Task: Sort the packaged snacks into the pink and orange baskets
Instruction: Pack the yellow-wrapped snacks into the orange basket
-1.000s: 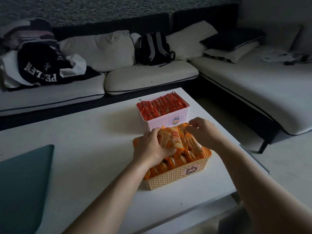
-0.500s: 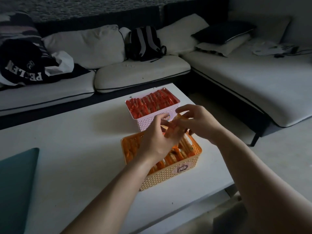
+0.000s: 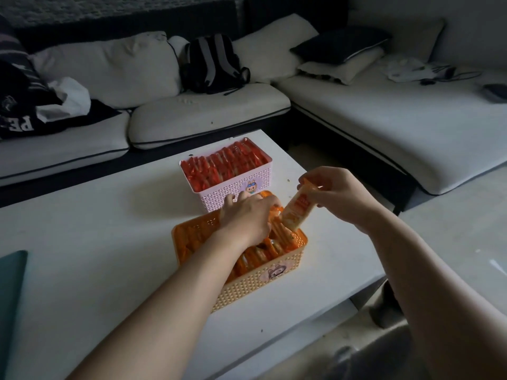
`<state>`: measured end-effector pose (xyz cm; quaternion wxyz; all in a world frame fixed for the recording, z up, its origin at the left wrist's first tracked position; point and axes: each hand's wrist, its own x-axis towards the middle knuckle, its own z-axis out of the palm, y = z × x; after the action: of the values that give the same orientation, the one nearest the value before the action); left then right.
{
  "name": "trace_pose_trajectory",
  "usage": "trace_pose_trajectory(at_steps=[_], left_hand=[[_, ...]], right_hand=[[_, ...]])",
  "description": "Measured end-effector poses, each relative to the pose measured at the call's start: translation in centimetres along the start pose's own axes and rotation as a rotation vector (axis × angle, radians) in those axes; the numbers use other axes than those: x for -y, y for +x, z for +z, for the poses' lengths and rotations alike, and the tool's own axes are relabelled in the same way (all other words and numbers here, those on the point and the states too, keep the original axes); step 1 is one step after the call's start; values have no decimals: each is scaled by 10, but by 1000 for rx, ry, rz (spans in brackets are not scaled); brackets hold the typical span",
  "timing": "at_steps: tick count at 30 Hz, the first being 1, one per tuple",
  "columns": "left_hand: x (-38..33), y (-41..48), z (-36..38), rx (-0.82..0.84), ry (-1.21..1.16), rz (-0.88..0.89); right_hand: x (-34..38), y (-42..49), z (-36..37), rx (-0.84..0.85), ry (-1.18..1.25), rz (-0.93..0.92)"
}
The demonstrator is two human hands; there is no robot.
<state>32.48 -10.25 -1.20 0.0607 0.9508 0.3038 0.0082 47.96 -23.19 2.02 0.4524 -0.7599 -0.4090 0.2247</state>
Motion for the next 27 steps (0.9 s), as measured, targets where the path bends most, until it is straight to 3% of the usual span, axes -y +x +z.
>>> trace_pose_trajectory(at_steps=[10,15,19,27], left_hand=[[1,6,0,-175,-35,-9],[14,-2,-22,-392,-162,39],[31,-9,-38,-510,-183,-51],[33,-18,-35,-561,-185,-93]], right_hand=[[-1,4,-1,102,-185,-221],[-1,3,-7,75,-229,-298],[5,-1,-12,73,-232,-323],[23,-14,39,342,-844,-370]])
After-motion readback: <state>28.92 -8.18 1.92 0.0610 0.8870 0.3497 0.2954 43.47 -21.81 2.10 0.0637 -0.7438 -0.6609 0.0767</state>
